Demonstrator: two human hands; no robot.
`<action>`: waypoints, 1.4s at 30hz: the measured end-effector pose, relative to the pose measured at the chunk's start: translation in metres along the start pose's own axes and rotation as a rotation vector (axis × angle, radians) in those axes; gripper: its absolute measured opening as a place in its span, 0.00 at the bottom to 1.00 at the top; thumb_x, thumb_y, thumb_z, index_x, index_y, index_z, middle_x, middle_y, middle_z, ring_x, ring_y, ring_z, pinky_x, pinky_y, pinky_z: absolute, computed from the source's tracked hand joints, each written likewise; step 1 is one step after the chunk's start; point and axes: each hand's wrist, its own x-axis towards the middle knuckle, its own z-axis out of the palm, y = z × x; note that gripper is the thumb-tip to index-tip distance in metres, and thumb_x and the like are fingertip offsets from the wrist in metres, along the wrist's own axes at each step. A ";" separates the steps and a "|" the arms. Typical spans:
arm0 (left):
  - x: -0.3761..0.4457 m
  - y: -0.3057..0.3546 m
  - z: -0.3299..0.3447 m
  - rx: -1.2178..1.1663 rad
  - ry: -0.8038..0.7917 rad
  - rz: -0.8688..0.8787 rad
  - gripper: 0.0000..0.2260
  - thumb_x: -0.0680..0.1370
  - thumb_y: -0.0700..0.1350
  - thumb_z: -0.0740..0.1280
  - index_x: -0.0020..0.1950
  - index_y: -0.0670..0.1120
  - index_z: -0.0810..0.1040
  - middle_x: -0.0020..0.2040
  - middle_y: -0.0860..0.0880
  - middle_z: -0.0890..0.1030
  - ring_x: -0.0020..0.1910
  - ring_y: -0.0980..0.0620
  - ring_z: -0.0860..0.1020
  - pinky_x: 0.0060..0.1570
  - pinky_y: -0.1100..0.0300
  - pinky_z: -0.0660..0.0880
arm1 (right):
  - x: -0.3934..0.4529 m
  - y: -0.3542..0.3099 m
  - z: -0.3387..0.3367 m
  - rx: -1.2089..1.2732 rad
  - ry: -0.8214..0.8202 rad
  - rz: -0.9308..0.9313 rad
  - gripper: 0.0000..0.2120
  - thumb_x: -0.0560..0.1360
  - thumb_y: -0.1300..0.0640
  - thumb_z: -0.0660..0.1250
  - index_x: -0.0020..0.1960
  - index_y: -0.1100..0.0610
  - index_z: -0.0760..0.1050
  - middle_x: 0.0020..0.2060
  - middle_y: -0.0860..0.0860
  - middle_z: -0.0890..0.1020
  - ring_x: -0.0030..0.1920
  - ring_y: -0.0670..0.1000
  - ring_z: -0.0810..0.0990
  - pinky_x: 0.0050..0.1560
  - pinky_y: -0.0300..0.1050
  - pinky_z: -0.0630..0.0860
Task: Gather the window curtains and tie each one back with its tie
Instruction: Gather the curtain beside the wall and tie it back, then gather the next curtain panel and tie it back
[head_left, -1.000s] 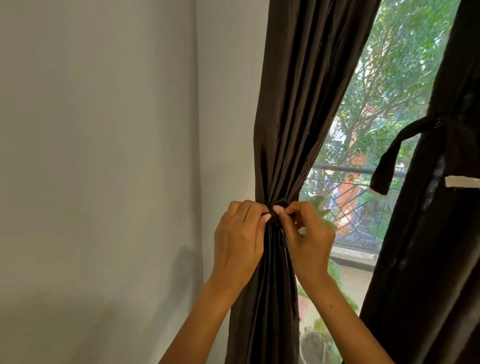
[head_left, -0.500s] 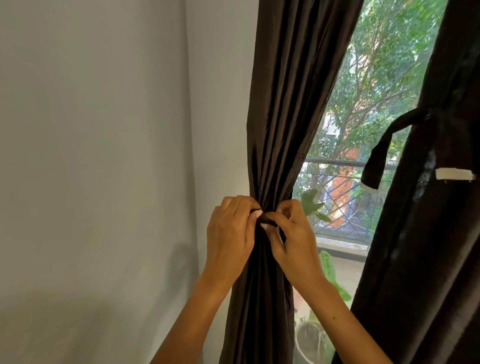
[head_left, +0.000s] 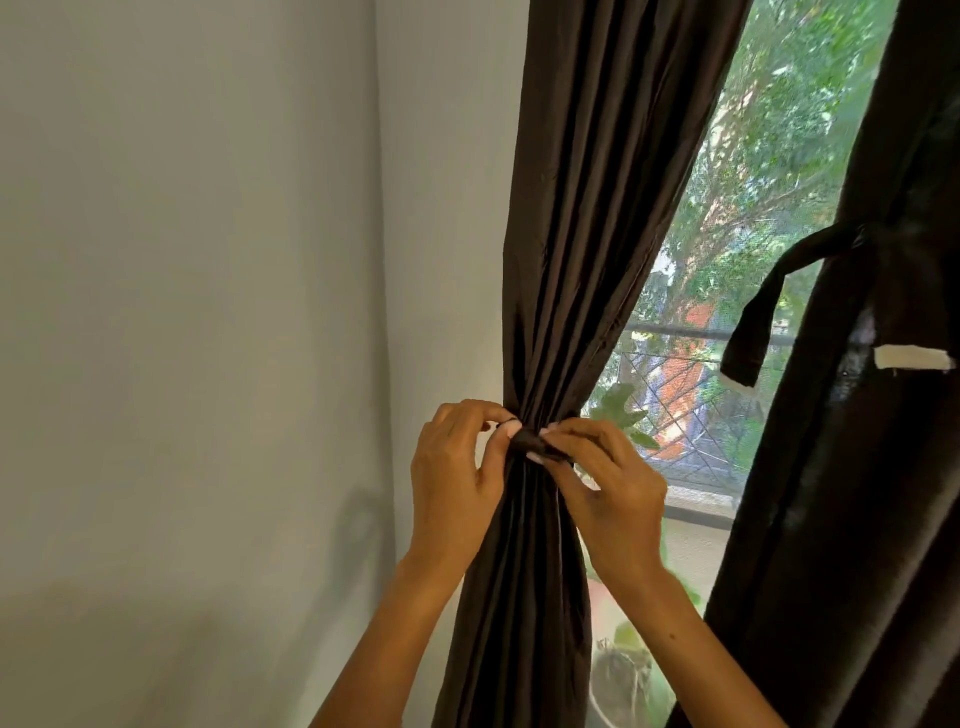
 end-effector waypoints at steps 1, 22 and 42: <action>0.000 0.000 0.000 -0.013 -0.004 -0.008 0.06 0.77 0.43 0.66 0.49 0.42 0.80 0.46 0.47 0.81 0.46 0.52 0.78 0.49 0.65 0.74 | 0.000 0.001 0.000 -0.018 0.018 -0.019 0.10 0.68 0.66 0.76 0.48 0.62 0.82 0.47 0.52 0.83 0.47 0.41 0.80 0.51 0.27 0.73; 0.002 -0.019 -0.003 -0.137 0.061 -0.029 0.03 0.78 0.39 0.65 0.47 0.40 0.77 0.42 0.47 0.78 0.41 0.54 0.75 0.44 0.74 0.69 | -0.005 -0.005 -0.026 0.404 0.116 0.659 0.06 0.71 0.55 0.69 0.45 0.56 0.82 0.39 0.51 0.85 0.44 0.54 0.84 0.48 0.59 0.80; -0.002 0.173 0.094 -0.491 -0.069 0.163 0.05 0.80 0.41 0.63 0.54 0.44 0.75 0.47 0.50 0.79 0.46 0.50 0.78 0.44 0.50 0.76 | 0.049 0.018 -0.212 -0.130 0.203 0.399 0.05 0.75 0.59 0.70 0.45 0.61 0.81 0.37 0.48 0.84 0.38 0.45 0.83 0.39 0.44 0.80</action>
